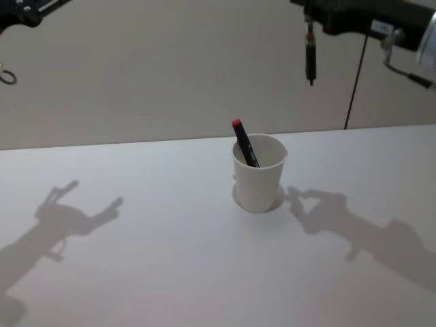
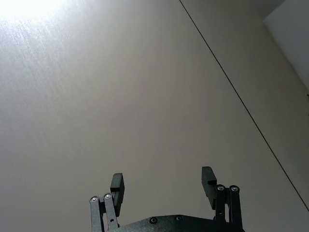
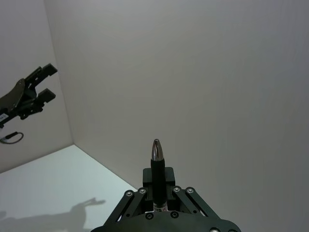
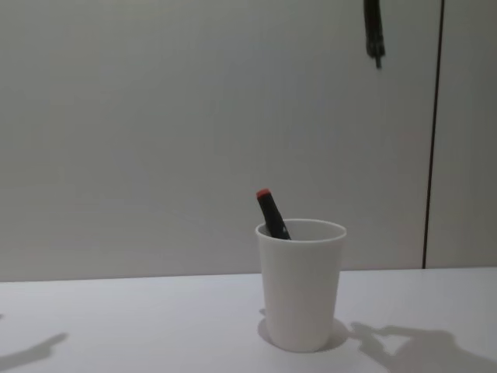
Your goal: Place the pen into the pen holder.
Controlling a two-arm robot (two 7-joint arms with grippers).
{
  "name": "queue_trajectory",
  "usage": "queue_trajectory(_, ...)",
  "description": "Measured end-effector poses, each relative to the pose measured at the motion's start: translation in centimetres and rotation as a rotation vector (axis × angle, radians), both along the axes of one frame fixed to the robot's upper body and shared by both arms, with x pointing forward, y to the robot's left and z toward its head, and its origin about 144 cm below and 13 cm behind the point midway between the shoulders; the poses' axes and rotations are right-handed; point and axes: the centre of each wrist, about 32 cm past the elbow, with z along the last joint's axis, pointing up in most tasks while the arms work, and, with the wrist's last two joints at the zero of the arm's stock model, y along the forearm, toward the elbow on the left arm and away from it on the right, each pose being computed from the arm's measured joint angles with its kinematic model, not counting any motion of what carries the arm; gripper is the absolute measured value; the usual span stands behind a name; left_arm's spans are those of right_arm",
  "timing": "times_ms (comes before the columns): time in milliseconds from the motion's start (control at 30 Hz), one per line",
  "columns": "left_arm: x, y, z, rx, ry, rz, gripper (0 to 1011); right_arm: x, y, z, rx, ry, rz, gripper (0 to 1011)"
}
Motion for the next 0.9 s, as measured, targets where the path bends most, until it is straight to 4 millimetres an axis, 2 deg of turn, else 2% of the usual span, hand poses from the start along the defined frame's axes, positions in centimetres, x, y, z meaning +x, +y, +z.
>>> queue_trajectory(300, -0.1, 1.4, 1.2, 0.036, 0.015, 0.021, 1001, -0.1, 0.1, -0.3, -0.008, 0.0, -0.002, 132)
queue_trajectory(633, -0.2, 2.0, 1.8, 0.054, 0.023, 0.032, 1001, 0.2, -0.1, -0.2, 0.022, -0.08, 0.008, 132)
queue_trajectory(900, -0.3, 2.3, 2.1, 0.06, 0.027, 0.036, 1001, 0.8, 0.2, -1.2, 0.041, -0.122, 0.021, 132)
